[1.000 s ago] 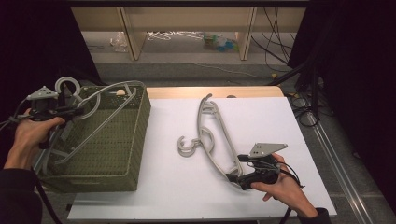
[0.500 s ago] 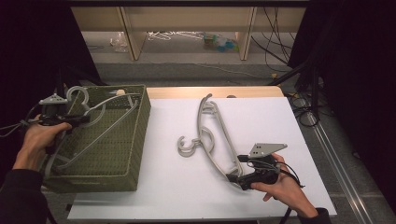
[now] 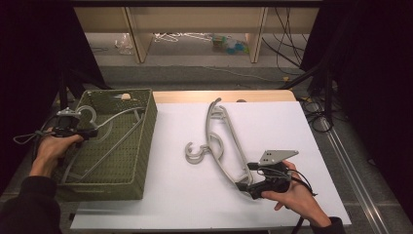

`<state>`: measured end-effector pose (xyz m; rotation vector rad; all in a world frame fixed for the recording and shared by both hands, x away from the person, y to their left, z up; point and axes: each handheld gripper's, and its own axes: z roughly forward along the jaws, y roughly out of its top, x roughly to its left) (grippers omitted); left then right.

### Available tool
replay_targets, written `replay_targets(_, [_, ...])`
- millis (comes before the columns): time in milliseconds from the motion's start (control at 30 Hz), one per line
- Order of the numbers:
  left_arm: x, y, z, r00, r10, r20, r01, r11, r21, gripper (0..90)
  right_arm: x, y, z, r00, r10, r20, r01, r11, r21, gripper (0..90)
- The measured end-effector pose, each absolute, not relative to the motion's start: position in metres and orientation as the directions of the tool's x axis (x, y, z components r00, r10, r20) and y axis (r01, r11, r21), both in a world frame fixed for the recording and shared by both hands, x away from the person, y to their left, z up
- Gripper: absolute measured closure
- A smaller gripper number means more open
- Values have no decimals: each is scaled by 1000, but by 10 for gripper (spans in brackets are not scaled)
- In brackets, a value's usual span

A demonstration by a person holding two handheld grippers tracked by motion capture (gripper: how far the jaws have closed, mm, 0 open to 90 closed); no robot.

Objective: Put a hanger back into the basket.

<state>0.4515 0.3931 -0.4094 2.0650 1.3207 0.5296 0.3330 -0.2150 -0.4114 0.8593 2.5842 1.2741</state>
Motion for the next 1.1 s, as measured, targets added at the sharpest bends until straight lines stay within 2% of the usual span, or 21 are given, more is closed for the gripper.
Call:
replay_targets(33, [453, 395, -412, 426, 904, 22, 626, -313, 714, 770, 333, -215, -411, -829, 546, 126, 432, 480, 764, 200])
replay_targets(133, [453, 399, -409, 422, 906, 44, 611, -320, 724, 716, 333, -215, -412, -832, 541, 122, 427, 486, 763, 200])
replay_targets(200, [449, 401, -405, 397, 917, 44, 623, -304, 720, 661, 333, -215, -412, -830, 544, 125, 431, 482, 763, 200])
replay_targets(300, [444, 399, -400, 380, 925, 27, 615, -274, 739, 652, 333, -215, -412, -830, 544, 121, 427, 481, 766, 200])
replay_targets(333, [443, 401, -395, 413, 909, 57, 602, -319, 732, 630, 333, -215, -412, -830, 544, 124, 429, 480, 766, 200])
replay_targets(367, [435, 396, -389, 371, 928, 27, 603, -263, 753, 578, 334, -215, -413, -830, 543, 126, 431, 483, 762, 200])
replay_targets(433, [425, 387, -381, 357, 934, -17, 576, -206, 791, 566, 333, -215, -413, -827, 547, 130, 438, 482, 759, 200])
replay_targets(500, [419, 383, -377, 363, 932, -21, 564, -201, 801, 507, 333, -214, -414, -828, 546, 131, 437, 480, 760, 200])
replay_targets(567, [410, 376, -370, 379, 925, -19, 526, -199, 827, 445, 334, -214, -414, -827, 545, 137, 440, 477, 761, 200])
replay_targets(633, [396, 366, -363, 390, 919, -62, 495, -152, 856, 409, 335, -213, -416, -830, 543, 124, 426, 475, 770, 200])
replay_targets(800, [376, 343, -358, 440, 894, -84, 430, -127, 894, 346, 335, -213, -416, -823, 554, 125, 427, 458, 780, 201])
replay_targets(933, [354, 305, -356, 552, 828, -101, 359, -126, 925, 305, 336, -214, -418, -815, 566, 123, 430, 449, 783, 198])
replay_targets(1000, [345, 290, -355, 551, 828, -101, 353, -122, 928, 254, 336, -214, -419, -815, 566, 123, 430, 449, 783, 197])
replay_targets(1100, [336, 273, -356, 604, 788, -122, 327, -105, 939, 246, 336, -213, -420, -814, 567, 124, 432, 450, 782, 195])
